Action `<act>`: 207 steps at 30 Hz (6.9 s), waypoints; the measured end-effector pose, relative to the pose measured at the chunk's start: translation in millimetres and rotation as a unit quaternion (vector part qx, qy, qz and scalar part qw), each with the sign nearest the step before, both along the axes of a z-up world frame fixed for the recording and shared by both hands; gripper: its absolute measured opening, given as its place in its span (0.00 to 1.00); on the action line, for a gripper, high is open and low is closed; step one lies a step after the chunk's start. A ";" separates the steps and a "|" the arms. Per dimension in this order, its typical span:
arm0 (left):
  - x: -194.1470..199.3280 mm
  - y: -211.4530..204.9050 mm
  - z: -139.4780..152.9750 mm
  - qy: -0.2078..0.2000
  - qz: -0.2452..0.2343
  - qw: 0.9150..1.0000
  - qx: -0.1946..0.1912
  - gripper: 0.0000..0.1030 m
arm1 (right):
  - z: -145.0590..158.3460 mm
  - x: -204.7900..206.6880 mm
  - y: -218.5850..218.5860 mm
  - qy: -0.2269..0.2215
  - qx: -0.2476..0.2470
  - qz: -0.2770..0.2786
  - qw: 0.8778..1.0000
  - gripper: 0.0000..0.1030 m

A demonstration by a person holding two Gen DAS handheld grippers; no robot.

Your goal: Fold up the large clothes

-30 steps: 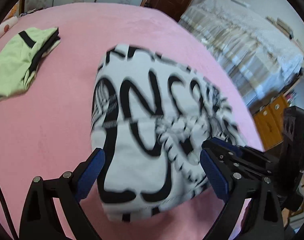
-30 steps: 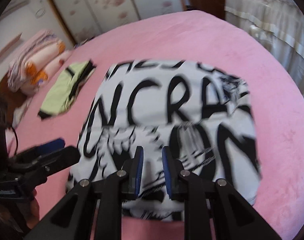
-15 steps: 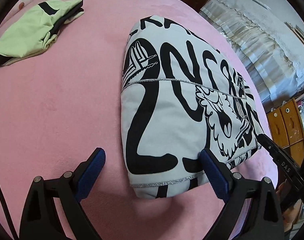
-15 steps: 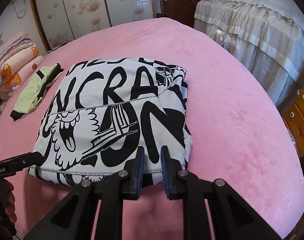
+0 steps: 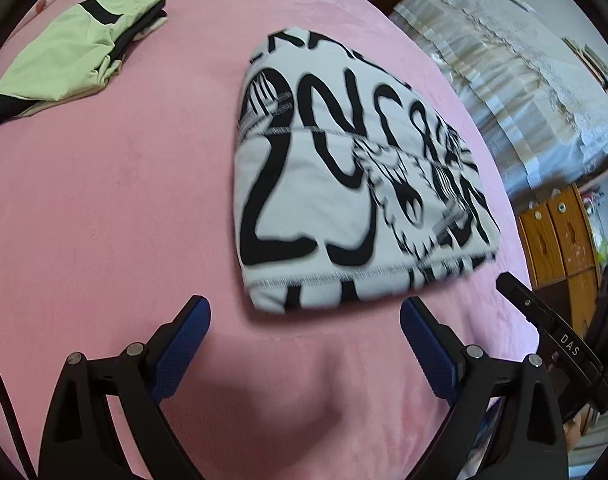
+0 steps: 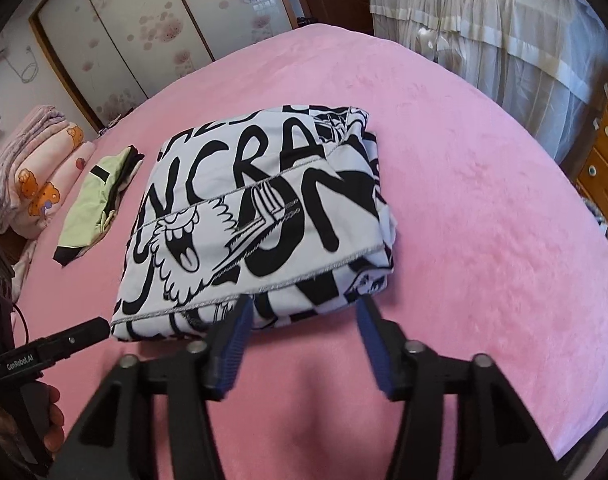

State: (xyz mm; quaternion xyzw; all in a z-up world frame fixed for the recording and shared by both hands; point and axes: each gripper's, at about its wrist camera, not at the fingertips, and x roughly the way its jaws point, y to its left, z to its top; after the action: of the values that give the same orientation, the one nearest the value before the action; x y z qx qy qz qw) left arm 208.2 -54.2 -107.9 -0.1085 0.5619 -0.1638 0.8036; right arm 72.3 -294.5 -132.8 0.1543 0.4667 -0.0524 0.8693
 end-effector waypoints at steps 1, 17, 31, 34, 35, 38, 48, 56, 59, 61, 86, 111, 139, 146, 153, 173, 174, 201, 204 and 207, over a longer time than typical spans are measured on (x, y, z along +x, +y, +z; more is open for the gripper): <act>-4.5 -0.2 2.0 0.003 -0.005 1.000 -0.003 0.92 | -0.1 -2.5 1.3 0.002 0.004 0.001 1.000 0.66; -1.0 11.6 55.8 -0.014 0.002 1.000 -0.001 0.92 | 54.3 -7.9 8.0 -0.009 -0.045 0.036 0.998 0.79; 80.1 -3.7 40.4 0.023 -0.043 0.999 0.012 0.93 | 59.7 72.0 -46.6 0.049 -0.020 0.061 0.997 0.79; 97.4 -4.5 20.9 0.039 -0.043 0.998 0.001 0.93 | 46.7 92.2 -66.7 0.053 0.023 0.054 0.997 0.91; 104.3 -3.5 12.2 0.048 -0.038 0.998 0.000 0.93 | 40.8 98.3 -72.4 0.058 0.039 0.051 0.996 0.92; 119.4 0.0 -9.3 0.066 -0.026 0.997 -0.015 0.93 | 17.0 117.1 -87.9 0.078 0.070 0.045 0.993 0.93; 144.9 -2.0 -58.8 0.095 -0.009 0.991 -0.090 0.93 | -72.6 152.5 -106.1 0.148 0.183 0.070 0.969 0.93; 152.4 -18.0 -74.9 0.082 -0.013 0.991 -0.102 1.00 | -102.1 177.9 -82.0 0.116 0.253 0.143 0.950 0.94; 154.9 -18.6 -78.0 0.080 -0.022 0.990 -0.111 1.00 | -112.1 184.1 -81.2 0.131 0.267 0.149 0.943 0.95; 157.1 -21.0 -81.5 0.088 -0.025 0.989 -0.114 1.00 | -115.5 186.6 -82.5 0.138 0.276 0.153 0.939 0.97; 152.0 -49.5 -71.0 0.071 -0.023 0.995 -0.065 1.00 | -106.3 184.1 -58.2 0.120 0.172 0.165 0.964 0.85; 72.2 -23.2 54.5 -0.039 -0.040 0.998 0.033 0.43 | -8.6 117.7 46.3 0.079 0.101 0.137 0.982 0.24; 265.8 366.2 147.6 -0.125 0.063 0.988 0.072 0.44 | 47.9 355.6 376.9 -0.026 0.146 0.252 0.956 0.24; 362.1 393.5 55.4 -0.065 0.059 0.992 0.086 0.58 | -29.9 425.5 379.6 0.000 0.191 0.208 0.959 0.25; 370.9 446.0 -22.2 -0.040 0.141 0.989 0.031 1.00 | -123.9 431.1 366.3 0.045 0.213 0.194 0.957 0.60; 302.2 385.7 44.7 -0.127 0.138 0.966 0.176 0.23 | -17.3 398.9 412.2 -0.036 -0.032 0.260 0.964 0.25; 300.8 385.1 38.0 -0.123 0.139 0.965 0.187 0.23 | -28.2 401.1 415.8 -0.025 -0.048 0.252 0.966 0.25; 215.4 345.5 102.2 -0.126 0.191 0.959 0.167 0.77 | 20.7 326.6 361.4 0.003 -0.064 0.218 0.974 0.06; 187.6 328.7 126.2 -0.133 0.184 0.958 0.173 0.77 | 52.6 301.2 348.3 -0.001 -0.054 0.214 0.975 0.07; 157.1 310.1 151.0 -0.136 0.177 0.959 0.178 0.78 | 79.4 277.0 339.7 -0.008 -0.070 0.209 0.975 0.07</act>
State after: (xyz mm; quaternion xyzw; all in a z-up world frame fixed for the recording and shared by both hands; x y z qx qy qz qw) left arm 365.3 256.0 43.1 -0.0385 0.4394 0.0703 0.8947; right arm 349.3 45.2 -53.4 -0.0078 0.4770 0.0986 0.8733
